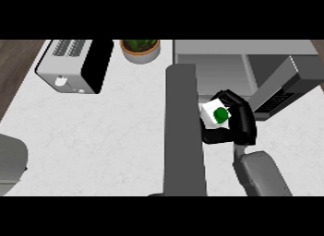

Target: Pick up the milk, place it into the microwave and close the microwave

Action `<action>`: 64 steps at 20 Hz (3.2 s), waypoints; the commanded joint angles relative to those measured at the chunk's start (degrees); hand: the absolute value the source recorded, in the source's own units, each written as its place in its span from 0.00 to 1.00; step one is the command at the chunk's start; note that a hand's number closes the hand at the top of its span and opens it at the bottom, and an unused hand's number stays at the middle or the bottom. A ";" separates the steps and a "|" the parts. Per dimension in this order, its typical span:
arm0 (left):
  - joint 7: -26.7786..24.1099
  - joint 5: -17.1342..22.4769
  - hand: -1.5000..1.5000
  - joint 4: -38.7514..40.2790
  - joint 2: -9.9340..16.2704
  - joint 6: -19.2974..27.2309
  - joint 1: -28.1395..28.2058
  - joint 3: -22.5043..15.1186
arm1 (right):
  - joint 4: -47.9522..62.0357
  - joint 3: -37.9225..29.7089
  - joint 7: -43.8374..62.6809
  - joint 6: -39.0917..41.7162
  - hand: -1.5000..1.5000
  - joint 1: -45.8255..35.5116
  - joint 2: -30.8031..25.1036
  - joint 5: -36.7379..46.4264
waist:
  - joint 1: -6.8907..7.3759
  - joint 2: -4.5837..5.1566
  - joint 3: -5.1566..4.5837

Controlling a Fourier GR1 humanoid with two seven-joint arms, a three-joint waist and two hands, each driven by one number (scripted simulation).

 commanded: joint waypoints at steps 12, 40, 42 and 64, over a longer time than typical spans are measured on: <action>-1.88 1.72 0.00 6.49 1.91 -5.12 -4.21 5.38 | 43.33 -15.07 -18.71 1.25 1.00 -24.96 -2.99 -1.03 | 1.85 0.72 -0.08; -0.84 -0.45 0.00 12.30 2.28 -5.41 -12.35 5.59 | 65.19 -13.65 -24.88 -29.88 1.00 -43.30 -8.42 11.40 | 5.21 2.54 -0.04; -1.10 -0.67 0.00 10.77 1.44 -5.99 -10.30 4.62 | 64.15 -15.19 -27.49 -32.69 1.00 -41.15 -6.30 10.10 | 5.96 2.67 0.06; 1.23 -0.06 0.00 14.50 3.55 -6.23 -16.70 5.14 | 69.19 -13.58 -24.23 -32.32 0.00 -38.89 -12.80 13.43 | 7.87 4.06 0.22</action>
